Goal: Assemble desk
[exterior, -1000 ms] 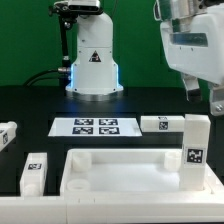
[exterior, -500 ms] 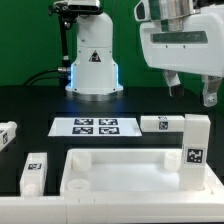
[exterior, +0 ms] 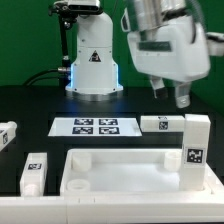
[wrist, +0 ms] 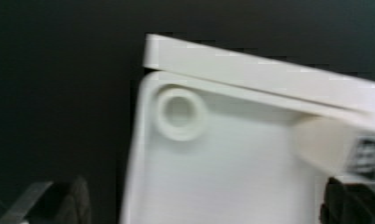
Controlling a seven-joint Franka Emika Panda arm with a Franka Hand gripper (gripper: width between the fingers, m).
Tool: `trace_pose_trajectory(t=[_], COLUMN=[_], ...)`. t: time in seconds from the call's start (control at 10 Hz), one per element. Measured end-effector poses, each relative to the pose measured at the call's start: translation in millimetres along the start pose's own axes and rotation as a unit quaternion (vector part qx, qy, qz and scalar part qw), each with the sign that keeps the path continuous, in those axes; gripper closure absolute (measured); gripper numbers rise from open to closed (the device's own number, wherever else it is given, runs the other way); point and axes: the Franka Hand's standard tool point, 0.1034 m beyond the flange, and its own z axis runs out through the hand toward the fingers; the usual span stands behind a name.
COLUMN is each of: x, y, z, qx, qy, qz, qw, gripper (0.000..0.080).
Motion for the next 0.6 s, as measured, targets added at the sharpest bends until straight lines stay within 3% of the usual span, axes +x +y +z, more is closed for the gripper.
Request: trace_pose_trajectory(t=[0.1, 0.4, 0.6], x=[-4.6, -2.8, 3.5], y=[-0.8, -1.0, 14.1], z=[1.1, 2.5, 14.9], qx=[-0.015, -0.012, 0.024], qy=[-0.004, -0.004, -0.04], qz=[0.0, 0.0, 0.036], qw=[1.0, 1.0, 0.998], gripper=[0.015, 0.015, 0.015])
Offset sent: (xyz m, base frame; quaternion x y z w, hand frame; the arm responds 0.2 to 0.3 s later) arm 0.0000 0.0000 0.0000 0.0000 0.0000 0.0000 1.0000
